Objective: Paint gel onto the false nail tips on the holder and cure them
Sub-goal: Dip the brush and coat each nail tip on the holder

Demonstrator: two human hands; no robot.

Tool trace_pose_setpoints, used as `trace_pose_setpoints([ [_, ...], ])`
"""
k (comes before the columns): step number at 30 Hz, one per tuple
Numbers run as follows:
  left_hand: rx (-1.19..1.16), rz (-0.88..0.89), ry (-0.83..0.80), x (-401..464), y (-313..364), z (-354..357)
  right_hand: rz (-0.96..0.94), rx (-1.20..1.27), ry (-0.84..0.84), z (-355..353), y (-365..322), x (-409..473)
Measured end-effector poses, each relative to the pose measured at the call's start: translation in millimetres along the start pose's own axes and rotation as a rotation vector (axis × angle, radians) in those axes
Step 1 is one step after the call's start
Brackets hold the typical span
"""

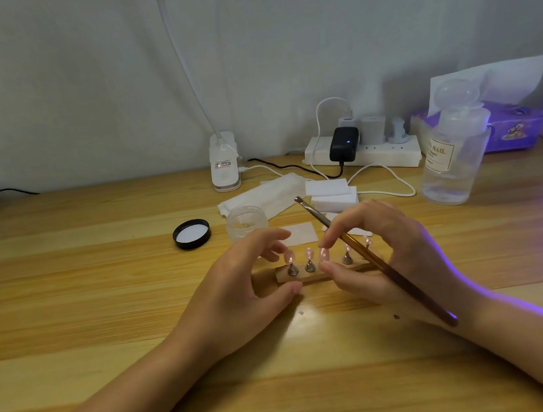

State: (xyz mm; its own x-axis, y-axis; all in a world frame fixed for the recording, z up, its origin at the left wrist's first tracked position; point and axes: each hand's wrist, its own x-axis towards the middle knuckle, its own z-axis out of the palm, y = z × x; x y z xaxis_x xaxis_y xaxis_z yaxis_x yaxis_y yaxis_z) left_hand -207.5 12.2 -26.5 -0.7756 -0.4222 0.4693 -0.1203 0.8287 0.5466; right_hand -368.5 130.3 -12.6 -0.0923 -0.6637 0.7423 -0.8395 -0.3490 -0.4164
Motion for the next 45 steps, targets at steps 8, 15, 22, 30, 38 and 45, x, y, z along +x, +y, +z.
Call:
trace_pose_setpoints([
  [8, 0.008, 0.329, 0.111, 1.6, 7.1, -3.5, 0.019, 0.141, 0.045, 9.5, -16.5, -1.2],
  [15, -0.062, 0.351, 0.137, 2.3, 6.9, -4.4, 0.042, 0.139, 0.033, 13.1, -17.2, -2.6],
  [22, -0.195, 0.234, 0.236, 0.1, 5.6, -10.9, 0.134, 0.21, 0.069, 4.2, -17.1, 4.2],
  [30, -0.254, 0.049, 0.356, 2.0, -3.0, -22.8, 0.215, 0.44, 0.145, -3.6, -23.2, 35.3],
  [38, -0.33, -0.099, 0.476, 4.1, -9.8, -24.9, 0.305, 0.246, -0.05, 10.7, -9.9, 95.2],
  [45, -0.368, -0.113, 0.483, 4.9, -13.0, -24.6, 0.28, 0.077, -0.285, 39.1, -1.3, 114.9],
])
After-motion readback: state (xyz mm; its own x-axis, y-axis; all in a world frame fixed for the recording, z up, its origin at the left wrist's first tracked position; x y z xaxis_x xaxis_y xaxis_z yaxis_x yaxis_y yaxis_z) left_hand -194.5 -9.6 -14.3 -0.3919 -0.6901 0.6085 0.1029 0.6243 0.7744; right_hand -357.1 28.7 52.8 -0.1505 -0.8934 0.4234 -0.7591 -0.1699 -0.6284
